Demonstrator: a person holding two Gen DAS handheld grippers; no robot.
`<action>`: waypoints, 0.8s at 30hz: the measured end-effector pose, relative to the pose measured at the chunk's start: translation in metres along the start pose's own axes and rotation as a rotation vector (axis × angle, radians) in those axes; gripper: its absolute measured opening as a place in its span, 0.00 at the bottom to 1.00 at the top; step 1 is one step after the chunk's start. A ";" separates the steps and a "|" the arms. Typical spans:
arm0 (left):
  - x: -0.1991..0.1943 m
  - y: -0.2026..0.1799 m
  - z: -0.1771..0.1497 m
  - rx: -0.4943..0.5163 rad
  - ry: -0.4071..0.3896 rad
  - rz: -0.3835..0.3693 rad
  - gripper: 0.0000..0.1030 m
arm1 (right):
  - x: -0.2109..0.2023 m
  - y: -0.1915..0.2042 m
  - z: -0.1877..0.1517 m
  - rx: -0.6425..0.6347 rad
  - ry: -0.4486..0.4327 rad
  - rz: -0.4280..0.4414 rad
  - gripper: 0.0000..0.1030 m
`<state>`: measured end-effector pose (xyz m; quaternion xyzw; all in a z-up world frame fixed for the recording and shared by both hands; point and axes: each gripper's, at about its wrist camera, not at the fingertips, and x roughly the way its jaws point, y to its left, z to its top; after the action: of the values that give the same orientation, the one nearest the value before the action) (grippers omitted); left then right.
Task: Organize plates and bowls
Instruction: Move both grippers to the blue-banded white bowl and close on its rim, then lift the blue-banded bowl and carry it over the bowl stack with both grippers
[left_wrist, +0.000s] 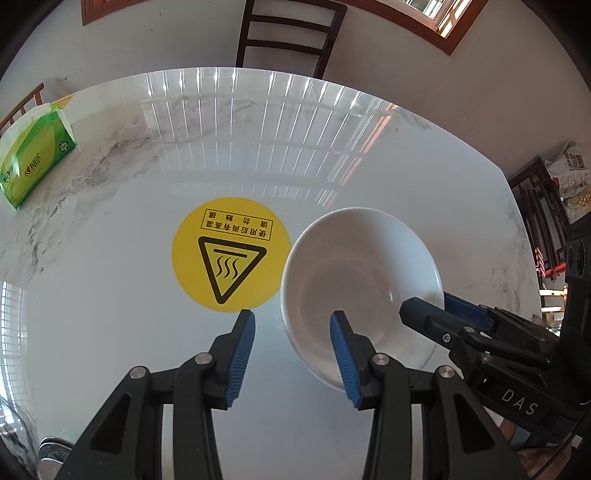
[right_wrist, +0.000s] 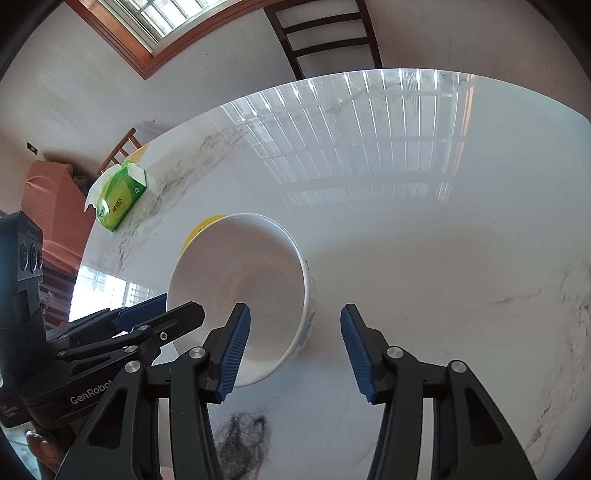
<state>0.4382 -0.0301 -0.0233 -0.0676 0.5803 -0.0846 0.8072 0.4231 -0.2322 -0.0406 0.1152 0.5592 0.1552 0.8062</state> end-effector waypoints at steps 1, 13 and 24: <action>0.002 -0.001 0.000 0.001 0.003 0.004 0.42 | 0.003 -0.001 -0.001 -0.003 0.010 0.003 0.28; 0.007 -0.008 -0.006 0.011 -0.006 0.066 0.13 | 0.004 -0.006 -0.005 0.002 0.025 0.027 0.18; -0.019 -0.004 -0.021 -0.012 -0.002 0.035 0.13 | -0.014 -0.002 -0.016 0.033 0.048 0.076 0.18</action>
<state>0.4124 -0.0302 -0.0115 -0.0624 0.5811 -0.0668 0.8087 0.4037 -0.2387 -0.0349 0.1460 0.5759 0.1790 0.7842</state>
